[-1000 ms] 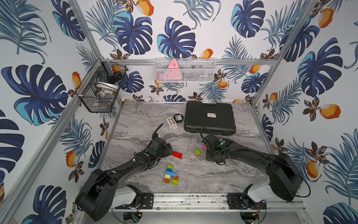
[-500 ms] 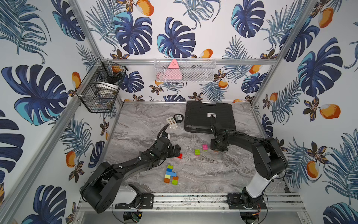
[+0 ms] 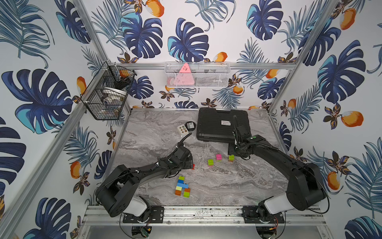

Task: Assemble the letter h with lego
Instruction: Pick up the lego brick from the center of the board.

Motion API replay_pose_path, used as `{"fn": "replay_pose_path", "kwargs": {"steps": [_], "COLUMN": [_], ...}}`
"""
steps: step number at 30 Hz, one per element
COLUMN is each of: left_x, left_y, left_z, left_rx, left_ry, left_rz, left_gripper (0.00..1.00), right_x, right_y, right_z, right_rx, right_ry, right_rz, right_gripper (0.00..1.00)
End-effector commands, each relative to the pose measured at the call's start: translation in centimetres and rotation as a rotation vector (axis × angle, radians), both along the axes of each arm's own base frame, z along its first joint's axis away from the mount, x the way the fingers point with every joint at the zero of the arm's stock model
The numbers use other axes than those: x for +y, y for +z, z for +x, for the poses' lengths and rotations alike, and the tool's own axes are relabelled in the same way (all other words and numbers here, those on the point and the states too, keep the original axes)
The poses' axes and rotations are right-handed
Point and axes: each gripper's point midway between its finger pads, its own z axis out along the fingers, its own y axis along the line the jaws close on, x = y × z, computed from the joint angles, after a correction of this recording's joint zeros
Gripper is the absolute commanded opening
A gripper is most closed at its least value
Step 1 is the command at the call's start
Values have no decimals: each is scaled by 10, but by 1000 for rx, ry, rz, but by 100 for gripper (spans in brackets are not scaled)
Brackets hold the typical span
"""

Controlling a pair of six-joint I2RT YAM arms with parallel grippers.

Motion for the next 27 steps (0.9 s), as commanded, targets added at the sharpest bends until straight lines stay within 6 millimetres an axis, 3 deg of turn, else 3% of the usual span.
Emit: {"fn": "replay_pose_path", "kwargs": {"steps": [1, 7, 12, 19, 25, 27], "left_x": [9, 7, 13, -1, -8, -24], "left_y": [-11, -24, -27, -25, -24, -13], "left_z": [-3, -5, -16, -27, -21, -20], "left_rx": [51, 116, 144, 172, 172, 158], "left_ry": [71, 97, 133, 119, 75, 12], "left_rz": [49, 75, 104, 2, 20, -51], "left_gripper": [80, 77, 67, 67, 29, 25], "right_x": [-2, 8, 14, 21, 34, 34], "right_y": [9, 25, 33, 33, 25, 19], "right_z": [-15, -23, -27, -27, -31, -34], "right_rx": [18, -18, -18, -14, 15, 45], "right_ry": [9, 42, 61, 82, 112, 108], "right_rz": [9, 93, 133, 152, 202, 206], "right_gripper": [63, 62, 61, 60, 60, 61]}}
